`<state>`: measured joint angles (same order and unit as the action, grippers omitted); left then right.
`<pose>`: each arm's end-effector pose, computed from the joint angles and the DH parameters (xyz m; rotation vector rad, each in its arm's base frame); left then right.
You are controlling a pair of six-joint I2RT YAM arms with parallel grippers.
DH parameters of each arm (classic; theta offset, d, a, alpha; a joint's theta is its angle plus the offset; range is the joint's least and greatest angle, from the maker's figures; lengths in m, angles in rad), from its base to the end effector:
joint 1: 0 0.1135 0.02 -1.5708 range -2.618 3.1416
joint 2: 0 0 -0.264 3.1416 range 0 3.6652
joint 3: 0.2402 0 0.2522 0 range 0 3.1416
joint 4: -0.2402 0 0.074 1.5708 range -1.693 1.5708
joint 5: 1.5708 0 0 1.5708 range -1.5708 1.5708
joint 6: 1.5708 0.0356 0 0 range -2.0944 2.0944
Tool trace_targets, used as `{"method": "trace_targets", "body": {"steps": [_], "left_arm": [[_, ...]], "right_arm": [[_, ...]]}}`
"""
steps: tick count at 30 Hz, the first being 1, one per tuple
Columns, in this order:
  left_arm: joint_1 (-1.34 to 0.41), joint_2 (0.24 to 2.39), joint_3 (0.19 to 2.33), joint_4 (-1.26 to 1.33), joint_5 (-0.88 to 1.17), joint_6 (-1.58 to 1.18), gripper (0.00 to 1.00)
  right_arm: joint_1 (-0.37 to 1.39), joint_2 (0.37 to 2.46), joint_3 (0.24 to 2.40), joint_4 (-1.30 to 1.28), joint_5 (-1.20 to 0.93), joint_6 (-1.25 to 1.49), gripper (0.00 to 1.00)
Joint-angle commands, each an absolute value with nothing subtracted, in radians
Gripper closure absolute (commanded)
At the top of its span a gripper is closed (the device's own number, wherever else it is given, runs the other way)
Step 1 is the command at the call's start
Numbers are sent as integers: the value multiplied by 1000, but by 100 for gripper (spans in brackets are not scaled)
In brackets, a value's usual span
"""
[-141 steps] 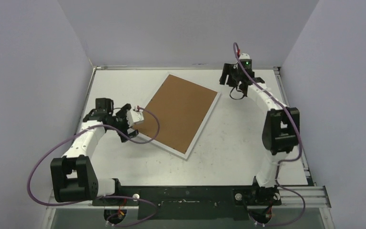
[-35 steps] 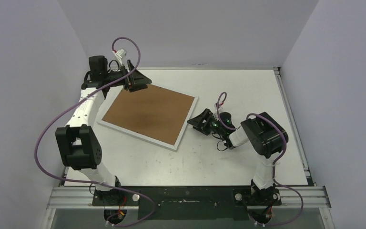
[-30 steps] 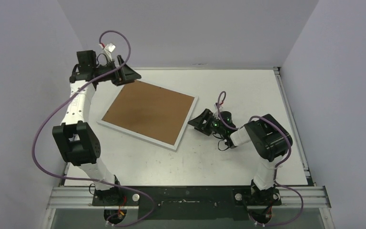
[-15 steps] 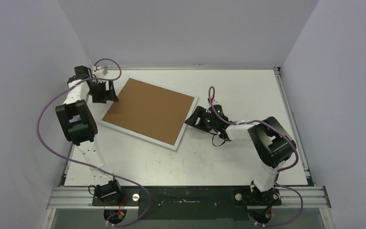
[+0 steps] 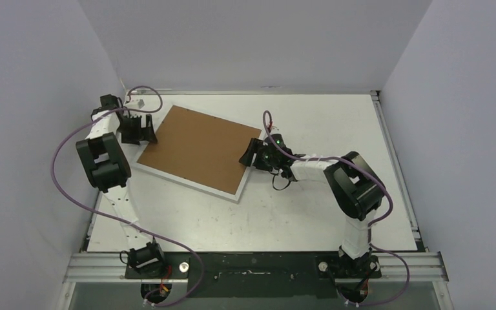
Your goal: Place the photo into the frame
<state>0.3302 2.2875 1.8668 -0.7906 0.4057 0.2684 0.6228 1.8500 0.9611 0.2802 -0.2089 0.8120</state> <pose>0.4577 0.1420 0.1674 0.0172 2.6591 -0.3799 0.3068 0.2294 0.1527 0.0943 2.3585 0.9949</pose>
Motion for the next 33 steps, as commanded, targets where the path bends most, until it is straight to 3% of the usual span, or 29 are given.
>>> {"method": "trace_targets", "body": {"steps": [1, 8, 18, 29, 33], "left_arm": [[368, 2285, 1853, -806, 427, 300, 19], [449, 2155, 1623, -789, 395, 414, 25], [629, 1971, 1401, -766, 379, 566, 25], [537, 1958, 1320, -659, 319, 508, 21], [499, 1936, 1330, -743, 421, 489, 33]], "right_arm": [[651, 1943, 1100, 224, -201, 734, 35], [728, 2044, 1217, 201, -228, 707, 36], [742, 2118, 1279, 178, -279, 661, 38], [740, 2053, 1171, 245, -291, 707, 36], [748, 2053, 1141, 266, -283, 745, 37]]}}
